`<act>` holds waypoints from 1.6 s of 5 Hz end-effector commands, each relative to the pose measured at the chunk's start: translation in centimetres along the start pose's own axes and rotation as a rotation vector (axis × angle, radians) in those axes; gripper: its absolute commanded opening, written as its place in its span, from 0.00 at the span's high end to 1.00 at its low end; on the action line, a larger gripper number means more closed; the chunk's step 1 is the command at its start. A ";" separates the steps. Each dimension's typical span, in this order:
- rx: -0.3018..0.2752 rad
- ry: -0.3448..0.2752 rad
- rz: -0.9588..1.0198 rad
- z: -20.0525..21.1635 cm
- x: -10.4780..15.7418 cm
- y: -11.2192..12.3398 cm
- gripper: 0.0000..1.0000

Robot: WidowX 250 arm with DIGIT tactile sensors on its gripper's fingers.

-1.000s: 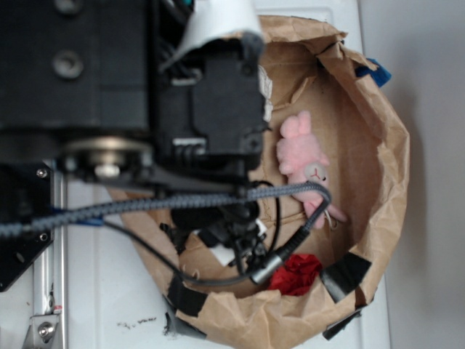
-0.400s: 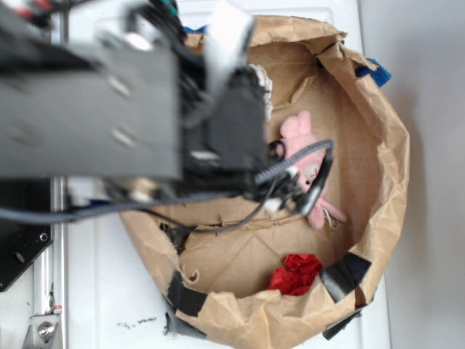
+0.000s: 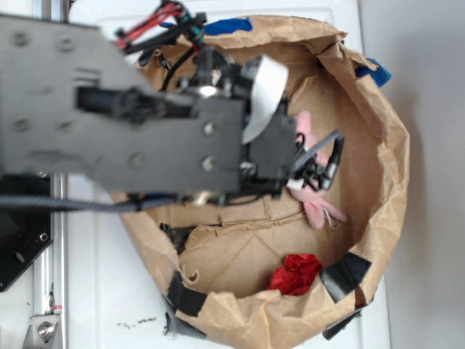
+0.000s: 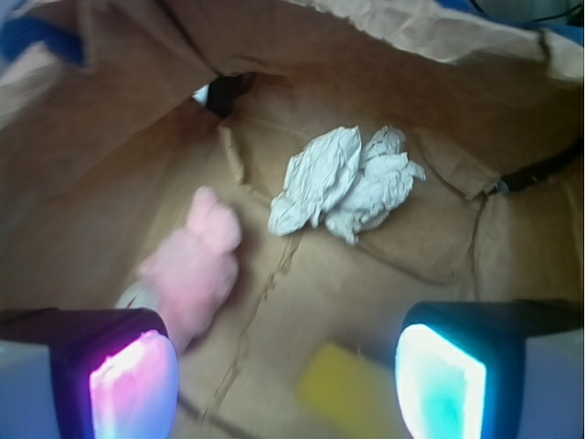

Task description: Grab the white paper.

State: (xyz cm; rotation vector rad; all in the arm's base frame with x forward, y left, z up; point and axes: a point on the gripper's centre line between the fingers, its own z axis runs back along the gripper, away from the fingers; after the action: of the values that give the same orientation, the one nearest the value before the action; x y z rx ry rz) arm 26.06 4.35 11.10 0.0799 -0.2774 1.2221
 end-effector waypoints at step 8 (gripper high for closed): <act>0.075 -0.094 0.072 -8.3 5.6 2.9 0.04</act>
State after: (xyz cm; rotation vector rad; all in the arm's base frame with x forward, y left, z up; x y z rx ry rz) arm 27.11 10.71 3.31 0.2029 -0.2801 1.2602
